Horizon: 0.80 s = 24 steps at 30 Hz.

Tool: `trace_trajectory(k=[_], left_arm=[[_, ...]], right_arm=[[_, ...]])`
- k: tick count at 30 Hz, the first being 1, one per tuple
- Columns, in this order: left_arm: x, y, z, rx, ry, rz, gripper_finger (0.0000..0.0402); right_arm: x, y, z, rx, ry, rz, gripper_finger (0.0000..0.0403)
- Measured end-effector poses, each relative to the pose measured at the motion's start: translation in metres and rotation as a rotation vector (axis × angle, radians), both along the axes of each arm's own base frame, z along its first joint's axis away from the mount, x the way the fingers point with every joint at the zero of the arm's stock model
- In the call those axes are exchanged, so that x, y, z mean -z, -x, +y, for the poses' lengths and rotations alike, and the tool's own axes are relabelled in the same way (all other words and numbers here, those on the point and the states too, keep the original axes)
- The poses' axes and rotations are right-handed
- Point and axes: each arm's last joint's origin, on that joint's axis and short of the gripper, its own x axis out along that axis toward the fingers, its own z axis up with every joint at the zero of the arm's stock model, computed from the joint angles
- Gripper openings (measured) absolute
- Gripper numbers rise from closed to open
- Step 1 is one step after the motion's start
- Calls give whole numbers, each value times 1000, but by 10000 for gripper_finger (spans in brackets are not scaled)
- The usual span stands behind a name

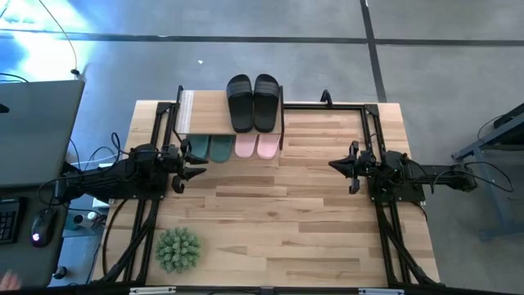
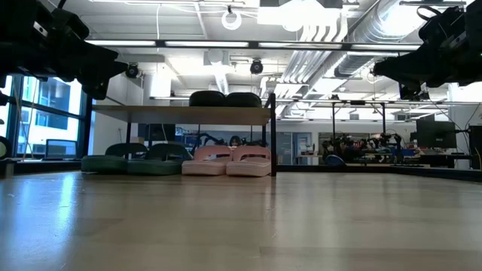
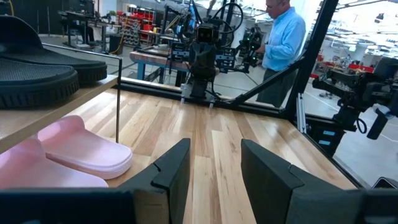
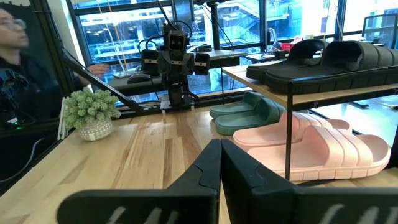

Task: Pick and place slides into the shelf
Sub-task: Return to Home Position

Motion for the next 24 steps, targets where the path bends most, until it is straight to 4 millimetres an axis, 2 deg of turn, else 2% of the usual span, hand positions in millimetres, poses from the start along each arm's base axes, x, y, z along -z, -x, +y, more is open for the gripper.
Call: trace_trajectory(k=[24], left_arm=[[0,0,0,0,0,0,127]], right_arm=[[0,0,0,0,0,0,0]])
